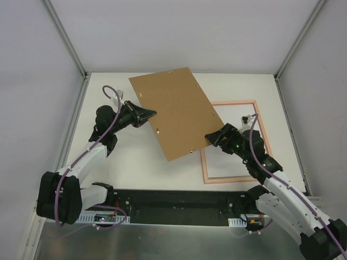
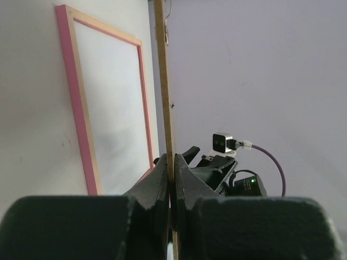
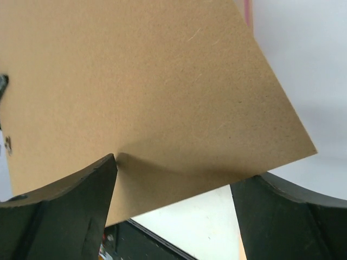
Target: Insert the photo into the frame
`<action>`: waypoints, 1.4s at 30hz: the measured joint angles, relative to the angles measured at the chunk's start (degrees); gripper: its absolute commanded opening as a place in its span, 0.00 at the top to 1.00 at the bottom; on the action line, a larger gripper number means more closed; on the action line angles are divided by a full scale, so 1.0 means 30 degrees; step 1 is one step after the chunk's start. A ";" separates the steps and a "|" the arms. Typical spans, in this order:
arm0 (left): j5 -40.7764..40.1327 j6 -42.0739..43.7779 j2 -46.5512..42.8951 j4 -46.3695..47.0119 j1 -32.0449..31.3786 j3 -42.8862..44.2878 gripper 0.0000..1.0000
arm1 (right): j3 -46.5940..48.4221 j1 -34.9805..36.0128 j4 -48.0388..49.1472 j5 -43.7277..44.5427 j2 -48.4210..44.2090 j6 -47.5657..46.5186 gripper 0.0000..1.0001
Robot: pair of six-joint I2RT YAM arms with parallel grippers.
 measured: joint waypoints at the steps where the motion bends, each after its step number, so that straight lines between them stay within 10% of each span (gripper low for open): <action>1: 0.0233 0.0226 0.0044 -0.0080 0.0000 0.0000 1.00 | 0.0007 0.0146 -0.0641 -0.0007 -0.0437 -0.0481 0.17; 16: 0.1333 0.2084 0.0335 0.0000 -0.0015 -0.0138 1.00 | 0.0073 0.2550 -0.5559 -0.0015 -0.3104 -0.4379 0.08; 26: 0.1348 0.2244 0.0590 0.0197 -0.0015 -0.0160 1.00 | 0.0444 0.4357 -0.5901 -0.0197 -0.1275 -0.5486 0.38; 42: 0.1202 0.2251 0.0794 0.0364 -0.0109 -0.0160 1.00 | 0.2790 0.9938 -0.6200 0.4197 0.2637 -0.4320 0.59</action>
